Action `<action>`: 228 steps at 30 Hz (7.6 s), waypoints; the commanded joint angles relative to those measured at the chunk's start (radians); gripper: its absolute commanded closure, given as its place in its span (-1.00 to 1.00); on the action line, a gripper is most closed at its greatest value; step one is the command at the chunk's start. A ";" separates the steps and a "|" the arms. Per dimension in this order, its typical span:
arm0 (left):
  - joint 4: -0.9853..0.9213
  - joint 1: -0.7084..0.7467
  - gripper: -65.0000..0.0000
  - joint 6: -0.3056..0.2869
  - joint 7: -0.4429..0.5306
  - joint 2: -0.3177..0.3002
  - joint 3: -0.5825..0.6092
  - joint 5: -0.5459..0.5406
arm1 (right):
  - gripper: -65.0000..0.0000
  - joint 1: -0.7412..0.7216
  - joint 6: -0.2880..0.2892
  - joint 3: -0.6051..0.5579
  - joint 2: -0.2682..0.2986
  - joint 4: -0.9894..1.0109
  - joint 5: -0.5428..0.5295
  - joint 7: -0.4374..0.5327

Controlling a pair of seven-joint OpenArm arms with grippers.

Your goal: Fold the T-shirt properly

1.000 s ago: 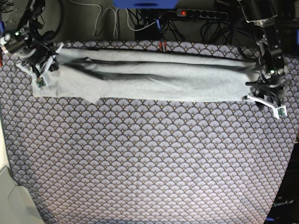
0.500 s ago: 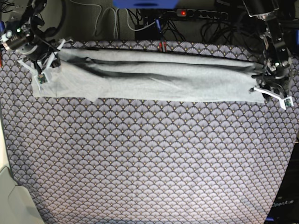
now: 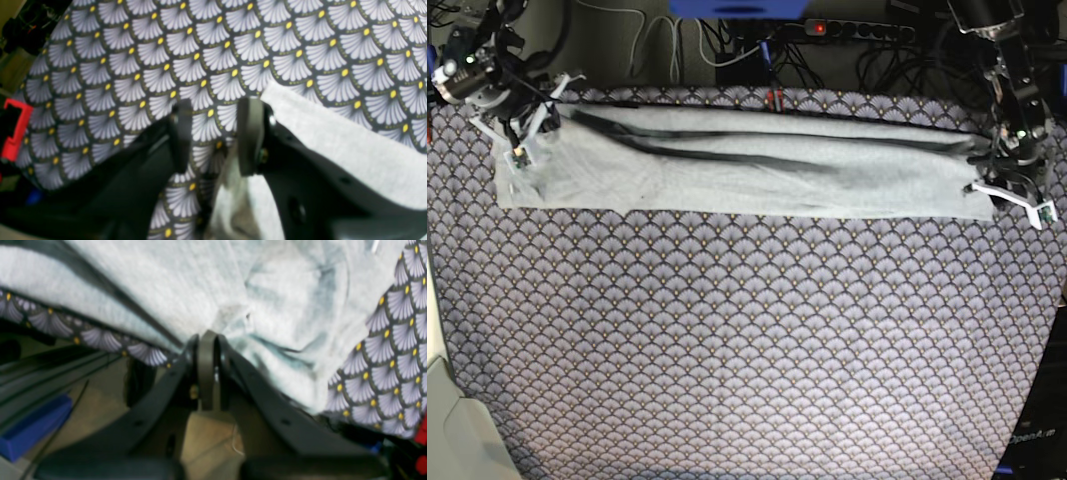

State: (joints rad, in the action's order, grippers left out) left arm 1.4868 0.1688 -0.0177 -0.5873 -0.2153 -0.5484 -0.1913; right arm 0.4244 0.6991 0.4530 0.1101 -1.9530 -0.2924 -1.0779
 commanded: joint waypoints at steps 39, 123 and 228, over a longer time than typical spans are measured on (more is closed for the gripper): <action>-0.073 0.039 -0.05 0.003 0.020 0.038 0.041 -0.103 | 0.55 -0.035 -0.001 -0.004 0.006 0.027 -0.008 0.003; 0.308 -0.047 -0.69 0.006 -0.148 0.238 0.807 -0.380 | 0.55 -0.083 -0.001 0.003 0.027 0.022 -0.006 0.003; 0.171 -0.012 0.99 0.011 -0.152 0.090 0.623 -0.385 | 1.00 -0.359 -0.001 0.272 0.165 0.588 -0.302 -0.173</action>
State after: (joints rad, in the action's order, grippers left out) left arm 1.6363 0.1707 -0.0032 -0.7532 -0.1211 0.0795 -0.5629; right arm 0.0647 0.6949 0.7265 0.2707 -1.3552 -0.5926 -1.2160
